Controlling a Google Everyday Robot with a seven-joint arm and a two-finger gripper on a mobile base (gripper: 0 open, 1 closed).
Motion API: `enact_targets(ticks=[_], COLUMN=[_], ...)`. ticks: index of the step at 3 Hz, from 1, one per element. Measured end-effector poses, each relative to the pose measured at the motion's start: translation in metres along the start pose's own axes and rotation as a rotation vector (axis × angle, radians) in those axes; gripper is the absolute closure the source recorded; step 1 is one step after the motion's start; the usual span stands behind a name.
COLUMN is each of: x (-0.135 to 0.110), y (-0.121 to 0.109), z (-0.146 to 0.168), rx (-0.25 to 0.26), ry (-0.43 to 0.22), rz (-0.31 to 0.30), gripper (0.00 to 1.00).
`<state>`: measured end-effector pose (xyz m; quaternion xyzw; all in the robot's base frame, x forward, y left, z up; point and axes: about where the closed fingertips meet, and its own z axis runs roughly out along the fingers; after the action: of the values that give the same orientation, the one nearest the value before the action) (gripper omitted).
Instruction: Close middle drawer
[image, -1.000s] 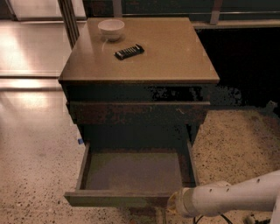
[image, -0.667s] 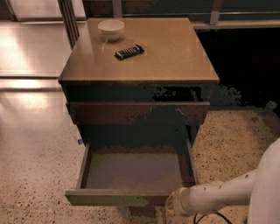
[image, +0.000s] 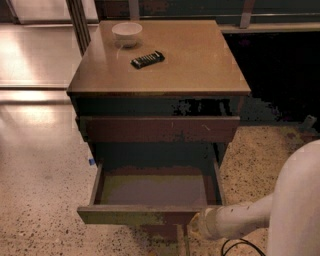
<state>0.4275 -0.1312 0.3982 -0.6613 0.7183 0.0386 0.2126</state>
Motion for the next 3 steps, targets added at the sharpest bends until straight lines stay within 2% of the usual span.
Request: enact_targets(ticks=[3], x=[0.003], y=[-0.023], z=[0.015], rx=[0.029], ry=[0.011], rz=[-0.035], gripper=[1.0])
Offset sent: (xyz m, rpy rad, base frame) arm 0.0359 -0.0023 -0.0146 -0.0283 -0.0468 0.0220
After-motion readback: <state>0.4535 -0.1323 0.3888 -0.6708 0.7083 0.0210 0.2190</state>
